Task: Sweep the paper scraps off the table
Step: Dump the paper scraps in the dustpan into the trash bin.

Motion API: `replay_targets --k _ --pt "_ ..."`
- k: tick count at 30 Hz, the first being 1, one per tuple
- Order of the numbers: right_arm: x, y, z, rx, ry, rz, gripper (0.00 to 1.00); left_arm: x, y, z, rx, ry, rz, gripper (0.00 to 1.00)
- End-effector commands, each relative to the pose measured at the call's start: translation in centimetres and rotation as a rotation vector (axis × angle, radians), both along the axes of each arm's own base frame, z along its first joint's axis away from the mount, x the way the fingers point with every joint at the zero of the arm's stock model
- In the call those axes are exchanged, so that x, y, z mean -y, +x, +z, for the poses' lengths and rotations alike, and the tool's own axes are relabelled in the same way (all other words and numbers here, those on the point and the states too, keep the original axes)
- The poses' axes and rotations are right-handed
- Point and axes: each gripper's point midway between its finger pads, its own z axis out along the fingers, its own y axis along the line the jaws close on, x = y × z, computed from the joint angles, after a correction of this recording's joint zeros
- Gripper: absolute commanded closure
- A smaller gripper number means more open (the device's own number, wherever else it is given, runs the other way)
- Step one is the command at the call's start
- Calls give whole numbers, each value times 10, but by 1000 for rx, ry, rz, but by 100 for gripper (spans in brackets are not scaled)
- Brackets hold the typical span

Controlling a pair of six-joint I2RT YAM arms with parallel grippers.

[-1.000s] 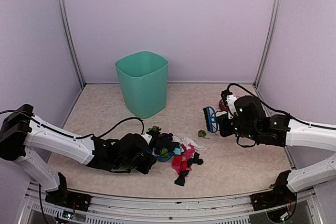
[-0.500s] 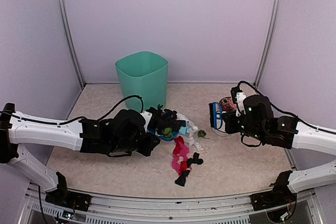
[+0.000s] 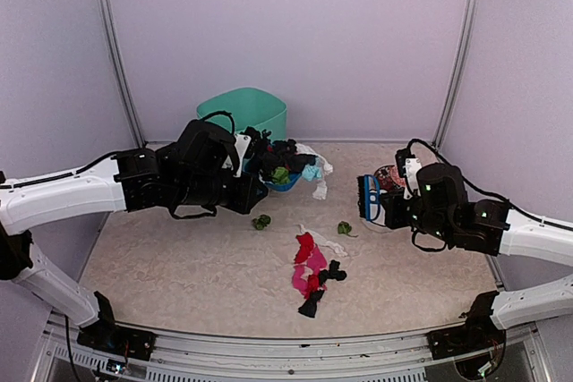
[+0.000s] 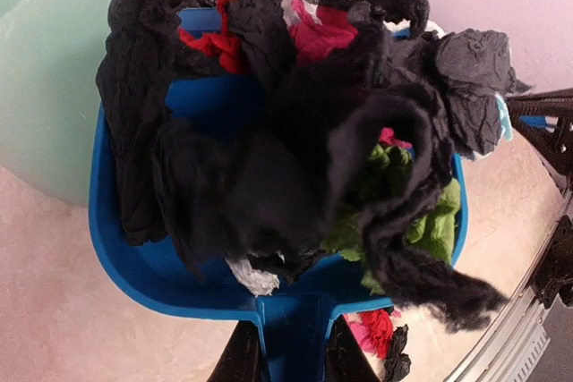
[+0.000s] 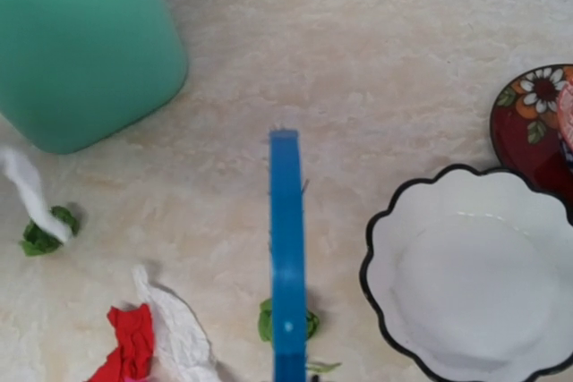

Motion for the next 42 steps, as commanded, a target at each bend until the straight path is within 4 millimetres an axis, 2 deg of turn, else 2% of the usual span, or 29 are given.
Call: replay_targets --k 1,8,15,20,26,31,35,42 --pt "4 4 6 24 39 -26 100 -10 11 30 -13 -29 -18 100" --pt "1 5 4 22 45 -22 100 -28 42 77 -1 -112 -5 100" --pt "-1 7 3 22 51 -21 100 -44 76 105 -34 -228 -6 100" --pt "-1 7 1 21 53 -26 100 -41 92 110 -117 -323 -72 100" --pt "-1 6 -2 14 55 -28 100 -46 113 105 -237 -459 -131 100" --pt "1 6 -4 11 52 -34 100 -44 120 104 -350 -597 -207 100" --pt "2 6 -5 9 56 -38 100 -46 121 111 -438 -740 -271 100" --pt "3 6 -7 6 57 -45 100 -65 134 123 -551 -957 -290 100"
